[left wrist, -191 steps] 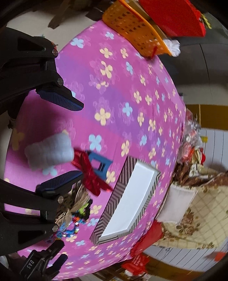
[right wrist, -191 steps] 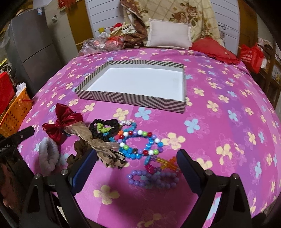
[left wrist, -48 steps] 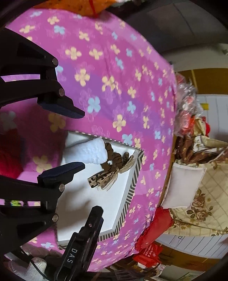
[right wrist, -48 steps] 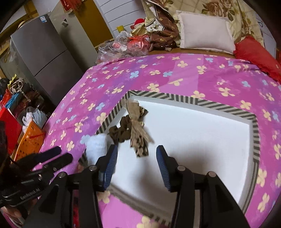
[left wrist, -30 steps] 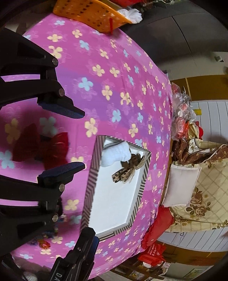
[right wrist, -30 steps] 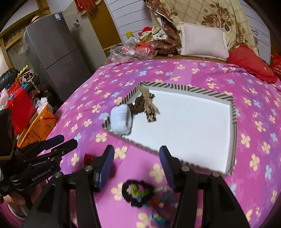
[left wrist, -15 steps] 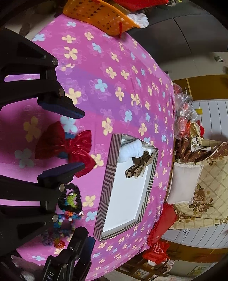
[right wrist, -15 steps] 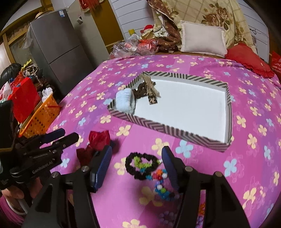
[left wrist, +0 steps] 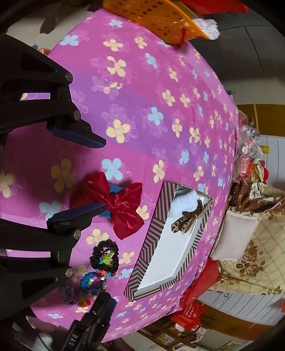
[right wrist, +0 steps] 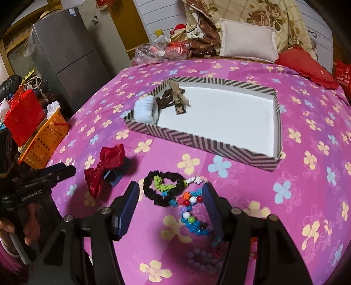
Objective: Organize jewelry
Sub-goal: 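Move the left tool to the red satin bow and grasp it, then grasp the blue claw clip with the right tool while the left tool holds the red bow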
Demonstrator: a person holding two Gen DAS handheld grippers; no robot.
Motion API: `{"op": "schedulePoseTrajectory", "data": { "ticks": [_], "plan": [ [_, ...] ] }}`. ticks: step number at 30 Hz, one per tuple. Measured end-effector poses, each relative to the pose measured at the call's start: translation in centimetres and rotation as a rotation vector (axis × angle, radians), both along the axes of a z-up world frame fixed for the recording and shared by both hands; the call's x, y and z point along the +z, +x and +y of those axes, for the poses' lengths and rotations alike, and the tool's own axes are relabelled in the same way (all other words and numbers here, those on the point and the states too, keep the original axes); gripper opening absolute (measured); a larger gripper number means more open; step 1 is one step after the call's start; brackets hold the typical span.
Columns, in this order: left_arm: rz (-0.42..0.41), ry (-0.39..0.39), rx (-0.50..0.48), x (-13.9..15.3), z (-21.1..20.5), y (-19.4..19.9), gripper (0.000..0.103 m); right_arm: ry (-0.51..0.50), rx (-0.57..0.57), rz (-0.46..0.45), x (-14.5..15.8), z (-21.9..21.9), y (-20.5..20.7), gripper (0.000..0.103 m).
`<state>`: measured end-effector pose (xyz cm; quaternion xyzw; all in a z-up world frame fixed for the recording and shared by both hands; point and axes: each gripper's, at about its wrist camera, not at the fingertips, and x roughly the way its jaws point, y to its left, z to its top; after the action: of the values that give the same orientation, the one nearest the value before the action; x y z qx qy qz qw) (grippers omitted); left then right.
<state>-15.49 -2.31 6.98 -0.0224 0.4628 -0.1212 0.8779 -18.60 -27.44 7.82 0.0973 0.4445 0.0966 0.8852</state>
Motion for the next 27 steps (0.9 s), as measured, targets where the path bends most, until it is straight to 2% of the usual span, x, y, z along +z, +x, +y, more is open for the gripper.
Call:
{"op": "schedulePoseTrajectory", "data": {
  "ticks": [8, 15, 18, 19, 21, 24, 27],
  "plan": [
    [0.045, -0.064, -0.043, -0.9, -0.9, 0.6, 0.053, 0.010, 0.061, 0.019, -0.8, 2.2, 0.7, 0.062],
    [0.086, -0.038, -0.092, -2.6, -2.8, 0.8, 0.053, 0.009, 0.064, 0.033, -1.2, 2.4, 1.0, 0.062],
    [0.080, -0.029, -0.077, -3.1, -2.9, 1.1, 0.052, 0.012, 0.063, 0.037, -1.4, 2.4, 1.1, 0.062],
    [0.076, -0.039, -0.072, -3.3, -2.8, 1.2, 0.050, 0.014, 0.063, 0.039, -1.5, 2.4, 1.2, 0.062],
    [0.073, -0.060, -0.071, -3.5, -2.5, 1.5, 0.020, 0.014, 0.070, 0.043, -1.6, 2.6, 1.3, 0.062],
    [0.075, -0.100, -0.062, -3.6, -1.7, 1.8, 0.005, 0.012, 0.082, 0.046, -1.8, 3.0, 1.5, 0.062],
    [0.015, -0.104, -0.038, -2.5, -0.8, 1.4, 0.002, 0.012, 0.092, 0.050, -2.0, 3.5, 1.7, 0.062]
  ]
}}
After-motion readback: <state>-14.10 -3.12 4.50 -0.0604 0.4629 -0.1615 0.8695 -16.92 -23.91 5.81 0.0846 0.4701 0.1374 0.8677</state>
